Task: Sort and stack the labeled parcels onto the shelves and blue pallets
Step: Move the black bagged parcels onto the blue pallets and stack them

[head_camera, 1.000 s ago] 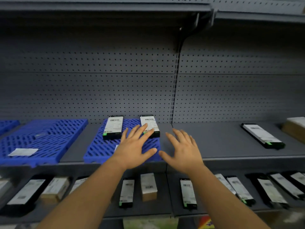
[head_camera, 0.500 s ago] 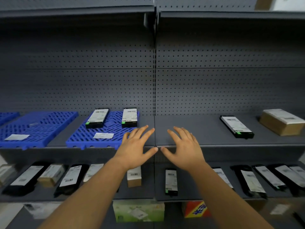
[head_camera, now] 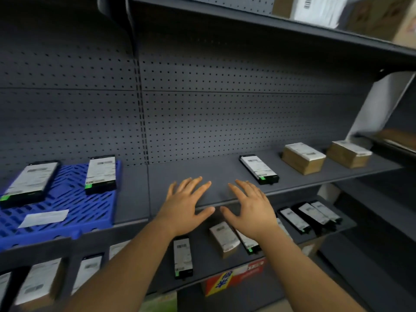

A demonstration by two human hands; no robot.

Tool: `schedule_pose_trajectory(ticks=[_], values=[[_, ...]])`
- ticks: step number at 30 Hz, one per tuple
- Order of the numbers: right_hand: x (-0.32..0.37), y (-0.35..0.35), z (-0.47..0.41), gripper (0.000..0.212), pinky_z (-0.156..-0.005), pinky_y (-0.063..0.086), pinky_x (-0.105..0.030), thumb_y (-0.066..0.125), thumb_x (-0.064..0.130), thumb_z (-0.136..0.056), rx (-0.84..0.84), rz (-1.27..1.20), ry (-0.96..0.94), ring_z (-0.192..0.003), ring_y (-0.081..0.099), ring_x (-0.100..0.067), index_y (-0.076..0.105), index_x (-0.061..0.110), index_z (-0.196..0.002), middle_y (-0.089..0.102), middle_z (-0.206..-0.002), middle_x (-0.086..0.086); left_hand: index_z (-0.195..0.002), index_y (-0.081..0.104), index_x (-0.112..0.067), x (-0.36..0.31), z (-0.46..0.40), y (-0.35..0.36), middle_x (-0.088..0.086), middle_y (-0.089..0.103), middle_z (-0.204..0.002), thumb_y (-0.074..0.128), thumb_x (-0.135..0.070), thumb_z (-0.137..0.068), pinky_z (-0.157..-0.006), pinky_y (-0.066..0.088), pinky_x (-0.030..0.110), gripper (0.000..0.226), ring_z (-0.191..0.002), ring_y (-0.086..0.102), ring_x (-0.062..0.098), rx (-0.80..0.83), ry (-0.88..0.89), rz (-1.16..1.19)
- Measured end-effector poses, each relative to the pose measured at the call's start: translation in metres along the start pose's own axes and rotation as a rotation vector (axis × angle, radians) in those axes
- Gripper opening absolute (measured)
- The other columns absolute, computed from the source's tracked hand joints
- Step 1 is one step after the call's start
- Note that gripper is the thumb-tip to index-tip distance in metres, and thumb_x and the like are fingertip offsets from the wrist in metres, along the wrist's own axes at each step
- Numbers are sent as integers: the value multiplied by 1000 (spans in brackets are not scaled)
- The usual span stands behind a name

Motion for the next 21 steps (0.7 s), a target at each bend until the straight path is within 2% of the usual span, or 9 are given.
schedule_pose_trajectory(ticks=[3, 5, 9, 15, 18, 21], values=[[-21, 1, 1, 82, -118, 19, -45, 24, 74, -79, -7, 19, 29, -146, 16, -20, 30, 31, -148, 26, -157, 3, -151, 9, -42, -15, -17, 13, -9, 9, -161, 4, -86, -76, -118, 4, 51, 87, -148, 4, 16, 26, 40, 16], [-33, 0, -1, 80, -117, 20, -46, 27, 73, -80, -23, 16, 37, -146, 17, -20, 31, 31, -148, 27, -156, 3, -151, 10, -42, -22, -28, 18, -9, 8, -161, 7, -85, -76, -118, 3, 51, 86, -148, 3, 16, 37, 51, 15], [-64, 0, -14, 79, -118, 19, -46, 29, 72, -81, -24, 9, 41, -146, 16, -21, 31, 31, -148, 27, -157, 3, -151, 10, -43, -35, -55, 26, -11, 5, -161, -2, -85, -72, -119, 2, 50, 90, -148, 0, 15, 39, 50, -1], [-122, 8, -41, 75, -113, 27, -50, 36, 70, -82, -45, -45, 25, -143, 26, -25, 40, 28, -144, 35, -153, 0, -150, 8, -44, -66, -97, 51, -12, 2, -161, -2, -85, -71, -119, 0, 49, 90, -148, -2, 13, 64, -24, -29], [-153, 11, -61, 73, -110, 32, -52, 37, 68, -81, -54, -50, 2, -140, 32, -27, 44, 26, -141, 39, -150, -2, -150, 7, -45, -84, -125, 65, -13, 2, -161, 1, -86, -72, -119, -1, 48, 89, -148, -3, 13, 82, -70, -41], [-182, 15, -82, 72, -110, 31, -51, 39, 67, -83, -44, -36, -19, -139, 32, -29, 43, 26, -142, 38, -151, -3, -150, 8, -45, -99, -151, 77, -14, 1, -161, 11, -83, -78, -119, -1, 48, 82, -148, -3, 13, 77, -110, -54]])
Point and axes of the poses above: each hand's wrist, its own z-axis away from the middle knuckle, its own y-axis out of the palm, x = y × z, the point moved 6 cm from there along -z, towards the middle knuckle
